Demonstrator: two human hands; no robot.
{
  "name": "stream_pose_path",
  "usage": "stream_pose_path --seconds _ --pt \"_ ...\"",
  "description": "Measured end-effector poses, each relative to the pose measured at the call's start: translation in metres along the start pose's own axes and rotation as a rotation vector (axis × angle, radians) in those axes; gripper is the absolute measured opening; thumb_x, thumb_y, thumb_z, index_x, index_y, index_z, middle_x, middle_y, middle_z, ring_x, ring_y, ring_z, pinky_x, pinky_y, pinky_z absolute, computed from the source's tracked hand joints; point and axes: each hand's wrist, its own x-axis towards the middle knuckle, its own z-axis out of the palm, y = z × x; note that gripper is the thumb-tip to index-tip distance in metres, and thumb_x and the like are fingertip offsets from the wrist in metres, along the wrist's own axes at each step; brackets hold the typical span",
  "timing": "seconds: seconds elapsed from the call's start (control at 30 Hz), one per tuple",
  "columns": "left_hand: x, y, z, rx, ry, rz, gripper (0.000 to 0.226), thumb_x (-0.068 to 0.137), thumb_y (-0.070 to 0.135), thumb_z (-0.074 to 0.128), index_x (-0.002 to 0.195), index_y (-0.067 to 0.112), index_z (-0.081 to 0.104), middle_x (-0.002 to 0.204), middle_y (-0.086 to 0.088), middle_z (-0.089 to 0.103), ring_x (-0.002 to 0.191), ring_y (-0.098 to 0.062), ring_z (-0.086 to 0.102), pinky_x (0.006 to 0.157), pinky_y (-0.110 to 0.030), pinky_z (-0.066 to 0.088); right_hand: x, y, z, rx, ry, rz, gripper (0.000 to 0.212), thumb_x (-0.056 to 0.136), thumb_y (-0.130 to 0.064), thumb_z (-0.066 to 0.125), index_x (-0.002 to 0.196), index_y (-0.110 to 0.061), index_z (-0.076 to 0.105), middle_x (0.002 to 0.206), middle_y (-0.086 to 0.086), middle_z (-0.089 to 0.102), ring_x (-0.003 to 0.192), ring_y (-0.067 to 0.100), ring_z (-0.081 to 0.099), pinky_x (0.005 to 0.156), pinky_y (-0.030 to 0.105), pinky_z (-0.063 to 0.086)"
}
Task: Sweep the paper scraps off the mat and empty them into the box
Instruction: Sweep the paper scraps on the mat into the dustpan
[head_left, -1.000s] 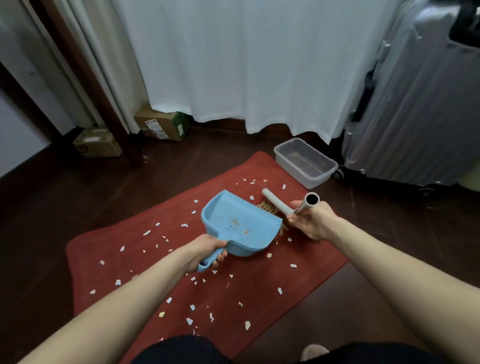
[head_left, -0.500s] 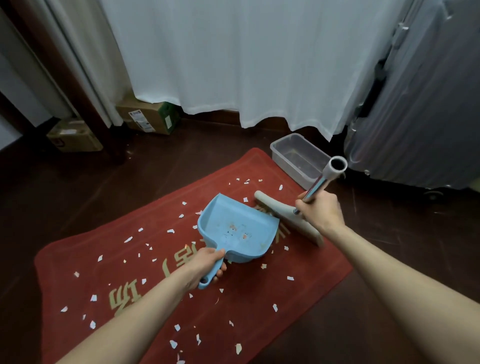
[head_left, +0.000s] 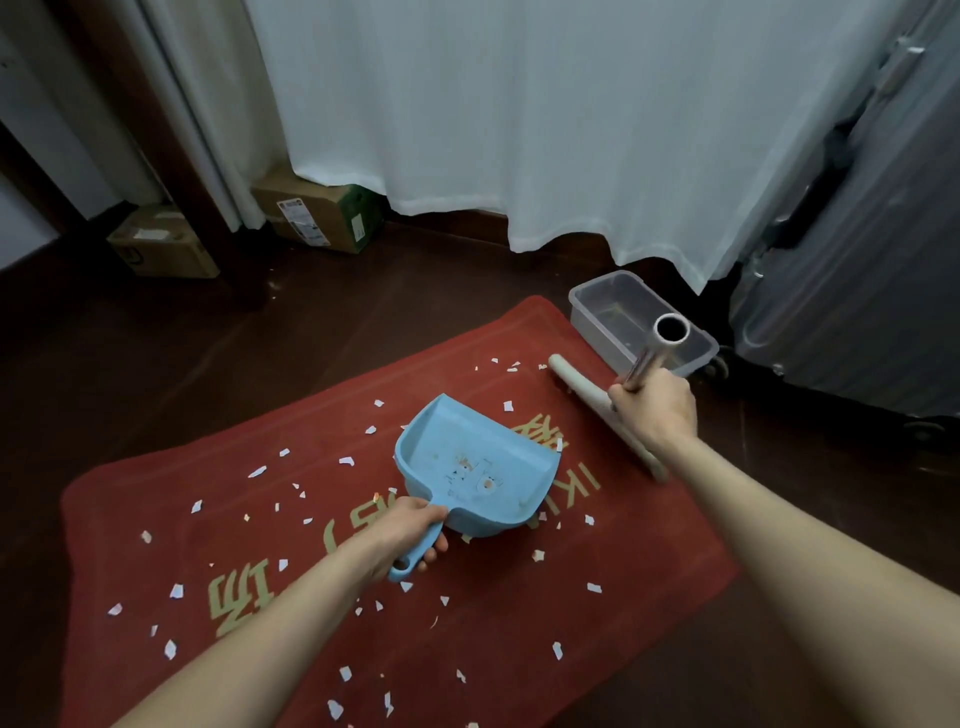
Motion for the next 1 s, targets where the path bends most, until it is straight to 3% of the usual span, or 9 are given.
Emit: stream_pose_path --seconds 0.1,0.2,0.3,0.43,0.53,0.63,0.8,0.9,1.0 --pt "0.004 0.003 -0.002 0.028 0.007 0.005 0.020 0.100 0.020 0.043 0.098 0.004 0.055 0.063 -0.007 0.058 0.036 -0.010 0.046 0.034 -0.019 0.038 0.003 -0.005 -0.001 0.109 0.054 -0.039 0.017 0.075 -0.024 0.058 0.073 -0.016 0.073 0.074 0.005 0.072 0.080 0.027 0.068 0.077 0.037 0.056" --pt "0.008 0.010 -0.001 0.020 0.000 0.004 0.020 0.100 0.019 0.043 0.102 0.003 0.055 0.063 -0.007 0.059 0.035 -0.010 0.046 0.034 -0.019 0.037 0.015 -0.007 -0.006 0.012 0.134 -0.026 0.021 0.081 -0.025 0.058 0.078 -0.008 0.069 0.076 0.008 0.067 0.078 0.030 0.061 0.070 0.034 0.050" --pt "0.014 0.014 -0.005 0.010 -0.003 -0.006 0.019 0.100 0.018 0.041 0.096 0.005 0.054 0.063 -0.007 0.059 0.036 -0.011 0.045 0.034 -0.018 0.036 0.018 -0.006 0.000 -0.098 0.050 -0.015 0.017 0.087 -0.024 0.056 0.078 -0.010 0.059 0.078 0.008 0.057 0.075 0.029 0.050 0.069 0.032 0.044" --pt "0.019 0.014 -0.008 0.033 0.003 -0.017 0.020 0.099 0.017 0.041 0.090 0.005 0.054 0.062 -0.007 0.058 0.037 -0.011 0.045 0.035 -0.017 0.036 0.015 -0.004 0.007 0.042 -0.112 -0.102 0.015 0.076 -0.021 0.058 0.079 -0.014 0.071 0.070 0.003 0.070 0.071 0.024 0.068 0.072 0.037 0.057" --pt "0.022 0.013 -0.012 0.034 0.004 -0.019 0.021 0.099 0.017 0.041 0.088 0.005 0.055 0.060 -0.007 0.057 0.035 -0.011 0.045 0.034 -0.017 0.035 0.022 -0.006 -0.002 0.171 -0.011 -0.095 0.012 0.075 -0.019 0.060 0.072 -0.021 0.071 0.069 0.000 0.071 0.073 0.022 0.069 0.073 0.036 0.057" --pt "0.022 0.012 -0.015 0.040 0.002 -0.017 0.021 0.099 0.016 0.041 0.091 0.004 0.055 0.060 -0.008 0.058 0.035 -0.011 0.046 0.034 -0.017 0.036 0.023 -0.003 0.001 0.097 0.033 -0.075 0.012 0.077 -0.023 0.061 0.080 -0.021 0.073 0.079 0.004 0.070 0.078 0.024 0.066 0.071 0.033 0.053" --pt "0.024 0.009 -0.019 0.077 0.001 -0.009 0.021 0.101 0.020 0.041 0.103 0.004 0.053 0.064 -0.008 0.059 0.034 -0.009 0.049 0.033 -0.017 0.038 0.020 -0.004 0.023 0.050 -0.011 -0.002 0.019 0.080 -0.021 0.062 0.081 -0.003 0.065 0.084 0.014 0.066 0.080 0.034 0.064 0.070 0.041 0.054" --pt "0.025 0.007 -0.020 0.080 0.014 -0.015 0.022 0.101 0.021 0.042 0.106 0.003 0.054 0.065 -0.008 0.059 0.037 -0.010 0.048 0.034 -0.017 0.037 0.015 -0.005 0.024 0.064 -0.071 -0.052 0.019 0.077 -0.019 0.064 0.084 -0.002 0.065 0.082 0.017 0.068 0.077 0.034 0.066 0.074 0.044 0.057" --pt "0.027 0.006 -0.021 0.066 0.007 -0.019 0.023 0.102 0.021 0.042 0.108 0.003 0.054 0.066 -0.008 0.059 0.039 -0.011 0.047 0.035 -0.017 0.037 0.011 -0.004 0.011 0.113 -0.148 -0.116 0.006 0.075 -0.012 0.063 0.076 -0.006 0.066 0.068 0.016 0.070 0.061 0.024 0.066 0.065 0.038 0.058"
